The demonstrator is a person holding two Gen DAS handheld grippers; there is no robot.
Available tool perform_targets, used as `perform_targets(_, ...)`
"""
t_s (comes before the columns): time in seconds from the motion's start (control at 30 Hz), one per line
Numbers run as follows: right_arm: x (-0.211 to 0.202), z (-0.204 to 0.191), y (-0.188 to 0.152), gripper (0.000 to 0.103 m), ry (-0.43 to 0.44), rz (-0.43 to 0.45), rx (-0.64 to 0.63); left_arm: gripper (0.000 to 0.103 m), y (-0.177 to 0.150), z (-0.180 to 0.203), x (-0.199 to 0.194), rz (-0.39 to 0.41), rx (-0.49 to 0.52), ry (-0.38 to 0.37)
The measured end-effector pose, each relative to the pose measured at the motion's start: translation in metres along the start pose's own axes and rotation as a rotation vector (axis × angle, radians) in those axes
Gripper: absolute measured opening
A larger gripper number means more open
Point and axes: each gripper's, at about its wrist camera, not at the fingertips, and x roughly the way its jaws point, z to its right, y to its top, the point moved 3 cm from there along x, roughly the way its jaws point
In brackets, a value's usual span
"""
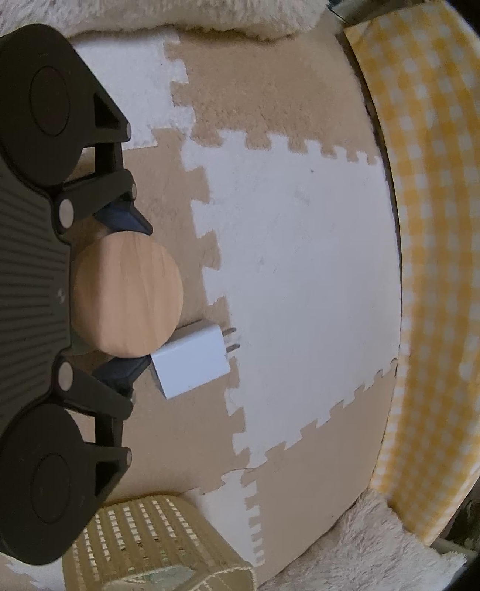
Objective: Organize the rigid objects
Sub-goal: 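Lift the jar with the left tool and carry it over the basket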
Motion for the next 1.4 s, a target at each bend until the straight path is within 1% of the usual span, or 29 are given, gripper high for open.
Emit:
perform_targets(0.17, 0.0, 0.0, 0.0, 0.005, -0.001, 0.001, -0.001, 0.068, 0.0, -0.003, -0.008, 0.008, -0.008, 0.024)
perform_targets(0.3, 0.0, -0.001, 0.0, 0.005, 0.003, 0.002, 0.004, 0.068, 0.003, -0.002, -0.021, 0.036, -0.017, 0.03)
perform_targets(0.53, -0.004, 0.002, 0.001, 0.005, 0.008, 0.011, 0.014, 0.068, 0.011, 0.012, -0.051, 0.108, -0.013, -0.006)
perform_targets(0.7, -0.008, 0.007, 0.002, 0.005, 0.034, 0.027, 0.041, 0.068, 0.015, 0.039, -0.073, 0.162, 0.023, -0.073)
perform_targets(0.87, -0.013, 0.007, 0.004, 0.004, 0.036, 0.052, 0.044, 0.068, 0.015, 0.067, -0.096, 0.227, 0.047, -0.148)
perform_targets(1.0, -0.013, 0.005, 0.003, 0.004, 0.031, 0.053, 0.036, 0.068, 0.013, 0.09, -0.108, 0.256, 0.062, -0.213)
perform_targets(1.2, -0.014, 0.006, 0.004, 0.004, 0.03, 0.051, 0.036, 0.068, 0.005, 0.135, -0.111, 0.245, 0.137, -0.292)
perform_targets(1.3, -0.014, 0.006, 0.004, 0.004, 0.03, 0.05, 0.038, 0.068, 0.001, 0.157, -0.105, 0.225, 0.166, -0.316)
perform_targets(1.4, -0.013, 0.007, 0.004, 0.004, 0.034, 0.05, 0.044, 0.068, -0.002, 0.18, -0.097, 0.209, 0.208, -0.323)
